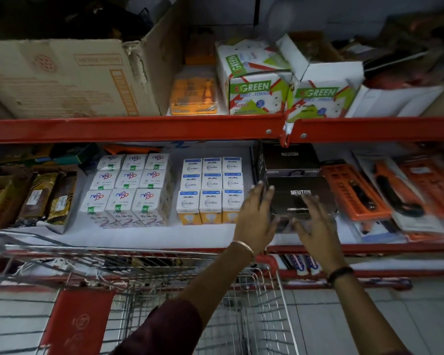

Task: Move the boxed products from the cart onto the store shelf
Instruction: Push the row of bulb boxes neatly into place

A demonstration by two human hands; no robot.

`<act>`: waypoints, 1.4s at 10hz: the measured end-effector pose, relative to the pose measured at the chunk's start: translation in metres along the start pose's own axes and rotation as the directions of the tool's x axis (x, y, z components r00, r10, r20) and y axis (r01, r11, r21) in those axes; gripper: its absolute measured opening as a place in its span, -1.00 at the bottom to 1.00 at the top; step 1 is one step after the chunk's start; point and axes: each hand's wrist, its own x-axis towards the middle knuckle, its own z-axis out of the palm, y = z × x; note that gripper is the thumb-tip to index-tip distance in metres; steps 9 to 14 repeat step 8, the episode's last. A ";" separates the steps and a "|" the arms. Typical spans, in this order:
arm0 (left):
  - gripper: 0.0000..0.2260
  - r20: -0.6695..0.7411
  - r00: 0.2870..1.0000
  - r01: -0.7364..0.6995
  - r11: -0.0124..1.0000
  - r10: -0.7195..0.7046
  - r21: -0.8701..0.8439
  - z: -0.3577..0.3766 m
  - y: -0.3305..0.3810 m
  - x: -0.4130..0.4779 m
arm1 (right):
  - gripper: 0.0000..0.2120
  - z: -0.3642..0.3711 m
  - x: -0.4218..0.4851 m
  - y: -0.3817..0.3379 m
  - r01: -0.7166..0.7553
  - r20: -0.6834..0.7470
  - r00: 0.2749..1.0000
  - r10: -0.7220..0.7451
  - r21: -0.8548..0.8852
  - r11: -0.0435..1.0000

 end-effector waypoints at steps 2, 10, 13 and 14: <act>-0.21 0.279 0.958 -0.178 0.903 0.068 0.391 0.037 0.009 0.033 | -0.13 0.000 0.035 0.042 0.116 0.118 0.990 -0.077 -0.379 0.918; -0.31 0.379 0.925 -0.165 0.922 0.022 0.351 0.014 0.009 0.035 | -0.19 0.009 0.031 0.035 0.145 0.003 0.988 -0.154 -0.357 0.923; -0.31 0.379 0.925 -0.165 0.922 0.022 0.351 0.014 0.009 0.035 | -0.19 0.009 0.031 0.035 0.145 0.003 0.988 -0.154 -0.357 0.923; -0.31 0.379 0.925 -0.165 0.922 0.022 0.351 0.014 0.009 0.035 | -0.19 0.009 0.031 0.035 0.145 0.003 0.988 -0.154 -0.357 0.923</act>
